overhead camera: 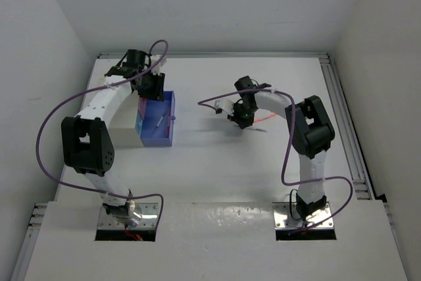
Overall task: Sort the stationery into containers
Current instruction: Pick up the pen from the center of the board.
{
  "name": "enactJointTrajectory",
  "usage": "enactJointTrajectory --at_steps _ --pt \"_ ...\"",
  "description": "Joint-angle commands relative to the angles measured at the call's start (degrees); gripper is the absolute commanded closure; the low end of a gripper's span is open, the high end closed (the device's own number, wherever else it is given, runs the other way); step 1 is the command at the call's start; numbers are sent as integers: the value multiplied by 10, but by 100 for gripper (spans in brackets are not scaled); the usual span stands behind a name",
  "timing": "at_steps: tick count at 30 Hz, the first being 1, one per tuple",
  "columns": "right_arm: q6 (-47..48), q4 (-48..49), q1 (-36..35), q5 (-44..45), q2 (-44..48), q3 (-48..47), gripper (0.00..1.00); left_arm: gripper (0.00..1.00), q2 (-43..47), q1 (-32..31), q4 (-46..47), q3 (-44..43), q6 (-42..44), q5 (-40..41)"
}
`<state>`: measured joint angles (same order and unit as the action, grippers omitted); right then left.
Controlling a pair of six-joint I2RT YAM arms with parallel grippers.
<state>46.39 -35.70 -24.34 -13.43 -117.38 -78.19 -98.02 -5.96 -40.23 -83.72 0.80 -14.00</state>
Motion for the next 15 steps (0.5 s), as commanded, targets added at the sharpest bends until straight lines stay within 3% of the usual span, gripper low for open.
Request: enactJointTrajectory --at_steps 1,7,11,15 --pt "23 14 -15 17 28 23 99 59 40 4 9 -12 -3 -9" --pt "-116 -22 -35 -90 114 -20 100 59 102 6 54 17 -20 -93" --pt "-325 -6 -12 -211 153 -90 100 59 178 6 179 116 -52 -204" --pt "-513 90 9 -321 187 -71 100 57 252 -5 288 194 -126 -290"
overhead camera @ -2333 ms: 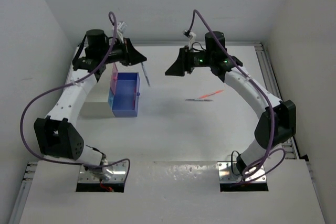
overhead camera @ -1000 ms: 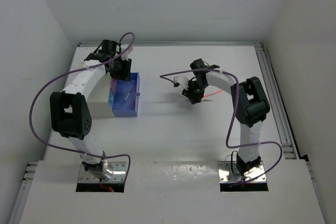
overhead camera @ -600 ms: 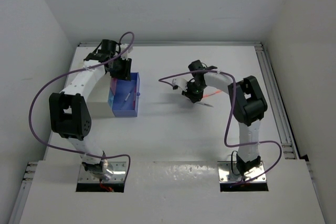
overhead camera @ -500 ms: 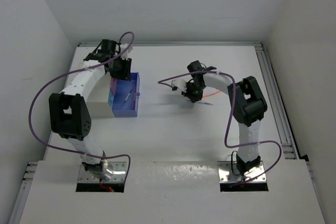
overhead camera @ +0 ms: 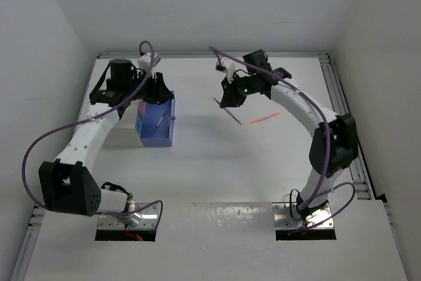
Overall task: Sort the stationery into containers
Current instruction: Pick up the pen from the center of the board.
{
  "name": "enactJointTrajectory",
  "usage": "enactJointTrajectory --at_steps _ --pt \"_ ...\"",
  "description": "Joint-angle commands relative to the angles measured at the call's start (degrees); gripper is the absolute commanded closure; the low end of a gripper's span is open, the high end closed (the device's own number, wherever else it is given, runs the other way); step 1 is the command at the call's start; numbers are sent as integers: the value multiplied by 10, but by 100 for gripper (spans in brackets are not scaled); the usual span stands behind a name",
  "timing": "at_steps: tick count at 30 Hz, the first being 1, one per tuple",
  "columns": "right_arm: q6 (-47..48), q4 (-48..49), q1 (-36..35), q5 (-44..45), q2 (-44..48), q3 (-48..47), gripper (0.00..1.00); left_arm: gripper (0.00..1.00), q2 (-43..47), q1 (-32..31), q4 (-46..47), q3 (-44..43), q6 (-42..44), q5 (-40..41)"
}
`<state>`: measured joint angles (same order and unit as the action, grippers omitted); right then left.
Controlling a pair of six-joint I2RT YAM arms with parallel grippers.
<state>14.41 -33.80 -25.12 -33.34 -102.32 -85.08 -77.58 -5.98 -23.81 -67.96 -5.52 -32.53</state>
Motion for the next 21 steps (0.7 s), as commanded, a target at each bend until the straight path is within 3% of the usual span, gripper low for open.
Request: enactJointTrajectory --at_steps 1,3,4,7,9,10,13,21 --pt "-285 136 21 -136 46 12 100 57 58 -11 160 47 -77 -118" --pt "-395 241 29 -164 81 76 100 54 72 -19 202 79 -137 -141" --pt "-497 355 29 -169 91 117 100 53 81 -30 226 86 -175 -147" --pt "-608 451 17 -164 102 131 100 51 84 -53 307 102 -228 -161" --pt "-648 485 7 -159 97 128 100 49 79 -68 335 106 -273 -164" --pt "-660 497 4 -156 97 129 100 41 77 -71 337 106 -287 -162" --pt "-688 523 -7 -146 96 133 100 30 77 -82 340 107 -291 -155" --pt "-718 551 -19 -128 78 126 100 30 64 -96 348 107 -298 -159"
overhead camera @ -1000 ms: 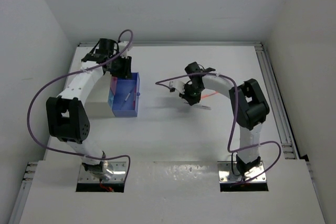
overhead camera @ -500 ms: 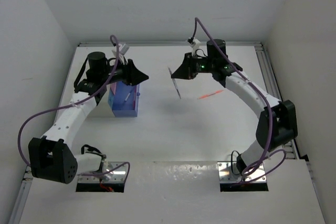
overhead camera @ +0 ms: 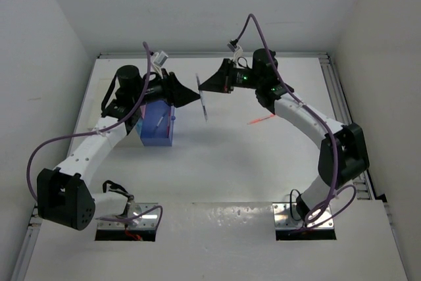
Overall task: Sort the stationery into containers
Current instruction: Pick up the pen from the center of the board, then place the pen in the storage box.
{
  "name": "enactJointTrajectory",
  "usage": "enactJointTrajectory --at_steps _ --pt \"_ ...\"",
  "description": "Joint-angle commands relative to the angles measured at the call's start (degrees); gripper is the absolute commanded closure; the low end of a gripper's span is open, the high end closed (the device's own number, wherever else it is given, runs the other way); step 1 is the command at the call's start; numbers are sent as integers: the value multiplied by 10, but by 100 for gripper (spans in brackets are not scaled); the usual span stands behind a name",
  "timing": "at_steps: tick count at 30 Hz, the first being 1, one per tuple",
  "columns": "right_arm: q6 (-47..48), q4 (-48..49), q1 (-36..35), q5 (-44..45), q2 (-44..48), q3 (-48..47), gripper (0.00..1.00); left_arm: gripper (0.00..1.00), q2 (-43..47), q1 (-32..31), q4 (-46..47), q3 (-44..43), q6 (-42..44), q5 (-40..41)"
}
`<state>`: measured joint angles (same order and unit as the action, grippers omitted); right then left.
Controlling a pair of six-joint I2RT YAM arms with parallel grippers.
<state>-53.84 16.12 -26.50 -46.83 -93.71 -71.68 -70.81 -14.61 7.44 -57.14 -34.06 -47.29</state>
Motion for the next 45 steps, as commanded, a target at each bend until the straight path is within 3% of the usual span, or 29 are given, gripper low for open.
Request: enactJointTrajectory --at_steps 1,8,11,17,21,22,23,24,26,28,30,31,36,41,45 --pt "-35 52 -7 9 -9 -13 100 30 -5 -10 35 -1 -14 -9" --pt "-33 58 -25 20 -26 -33 100 32 -7 -18 35 1 -9 -10" --pt "-37 63 -33 23 -31 -39 100 41 -1 -17 30 3 -2 -11" --pt "-43 71 -36 24 -35 -53 100 68 6 -9 -1 10 17 -3" --pt "-45 75 -34 18 -31 -50 100 95 8 5 -12 12 25 4" --pt "-44 75 -29 11 -29 -47 94 99 7 9 -22 9 32 9" --pt "-44 70 -19 7 -25 -43 69 100 7 24 -53 3 54 20" --pt "-43 65 -10 4 -22 -40 55 100 1 31 -72 -17 72 26" --pt "-19 34 24 -5 -16 -32 41 100 -13 50 -192 -52 125 86" --pt "57 2 49 -9 -4 -27 41 100 -38 67 -275 -91 183 140" --pt "152 -104 79 0 1 -38 41 100 -57 78 -305 -98 215 205" --pt "256 -206 92 31 1 -47 41 100 -63 85 -322 -102 220 229" --pt "497 -396 99 146 -12 -69 42 100 -97 85 -337 -106 240 361" --pt "528 -445 103 277 -46 -80 41 99 -152 83 -350 -124 240 424" --pt "479 -448 124 324 -68 -82 40 96 -180 85 -353 -128 238 431"
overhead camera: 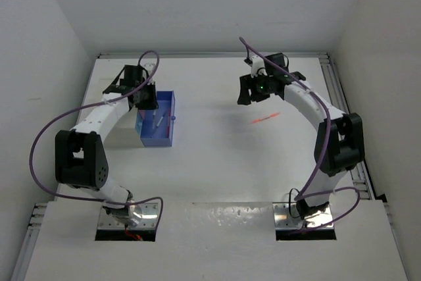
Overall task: Sort the stationery into containers
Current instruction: Place the pen in the storage box, then pick up the pen from the center of the board.
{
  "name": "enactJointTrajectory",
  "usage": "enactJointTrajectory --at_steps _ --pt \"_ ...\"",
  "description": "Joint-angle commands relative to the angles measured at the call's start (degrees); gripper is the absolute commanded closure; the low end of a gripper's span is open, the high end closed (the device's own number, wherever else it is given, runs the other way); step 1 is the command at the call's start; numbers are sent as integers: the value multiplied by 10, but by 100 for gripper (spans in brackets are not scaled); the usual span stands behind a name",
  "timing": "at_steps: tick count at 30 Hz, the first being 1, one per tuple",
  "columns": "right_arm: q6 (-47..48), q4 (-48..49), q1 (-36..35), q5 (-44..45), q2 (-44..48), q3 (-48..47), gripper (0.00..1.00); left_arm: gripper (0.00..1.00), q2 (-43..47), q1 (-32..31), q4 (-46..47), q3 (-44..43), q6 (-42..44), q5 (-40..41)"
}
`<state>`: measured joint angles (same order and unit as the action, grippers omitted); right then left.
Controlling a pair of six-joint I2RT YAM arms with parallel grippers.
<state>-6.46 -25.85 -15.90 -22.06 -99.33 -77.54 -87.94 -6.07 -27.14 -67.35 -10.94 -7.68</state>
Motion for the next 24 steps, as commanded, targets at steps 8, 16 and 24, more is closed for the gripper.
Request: enactJointTrajectory --at_steps 8,16,24 --pt "-130 -22 68 84 -60 -2 39 52 -31 -2 -12 -33 -2 26" --pt "-214 -25 64 230 -104 -26 36 50 -18 -9 -3 -31 -8 -7" --pt "-266 -43 63 279 -124 -24 31 49 -16 -8 -3 -33 -7 -12"
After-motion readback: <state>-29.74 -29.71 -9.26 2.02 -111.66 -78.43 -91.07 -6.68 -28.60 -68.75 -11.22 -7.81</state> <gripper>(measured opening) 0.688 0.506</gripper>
